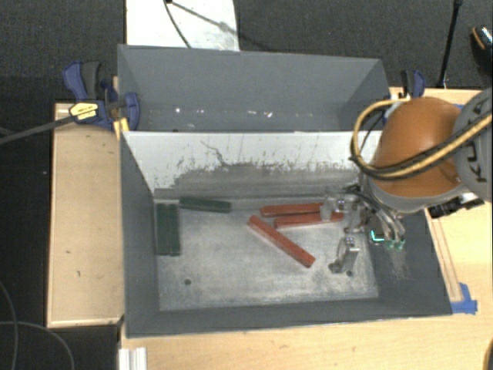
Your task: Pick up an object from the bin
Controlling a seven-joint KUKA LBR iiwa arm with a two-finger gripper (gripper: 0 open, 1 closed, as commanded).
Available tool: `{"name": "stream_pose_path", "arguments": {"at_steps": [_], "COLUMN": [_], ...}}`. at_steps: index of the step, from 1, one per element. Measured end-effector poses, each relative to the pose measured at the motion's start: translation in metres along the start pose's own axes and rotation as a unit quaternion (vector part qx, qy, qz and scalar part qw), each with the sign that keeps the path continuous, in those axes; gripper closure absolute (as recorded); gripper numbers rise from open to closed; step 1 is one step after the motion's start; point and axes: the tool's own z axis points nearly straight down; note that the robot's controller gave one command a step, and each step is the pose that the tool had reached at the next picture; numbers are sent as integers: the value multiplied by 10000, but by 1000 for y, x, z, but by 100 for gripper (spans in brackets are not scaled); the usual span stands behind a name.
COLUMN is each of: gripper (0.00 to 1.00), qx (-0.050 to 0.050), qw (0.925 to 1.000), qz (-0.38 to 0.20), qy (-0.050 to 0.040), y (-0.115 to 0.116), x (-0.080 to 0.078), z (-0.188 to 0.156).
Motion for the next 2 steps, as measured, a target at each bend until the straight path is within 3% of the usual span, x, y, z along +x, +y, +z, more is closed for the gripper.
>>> {"name": "stream_pose_path", "arguments": {"at_steps": [1, 2], "gripper": [0, 0], "qx": [-11, -7], "qw": [9999, 9954], "qz": [106, 955], "qy": [-7, -51], "y": [51, 50], "x": [-43, -55], "z": [96, 102]}}
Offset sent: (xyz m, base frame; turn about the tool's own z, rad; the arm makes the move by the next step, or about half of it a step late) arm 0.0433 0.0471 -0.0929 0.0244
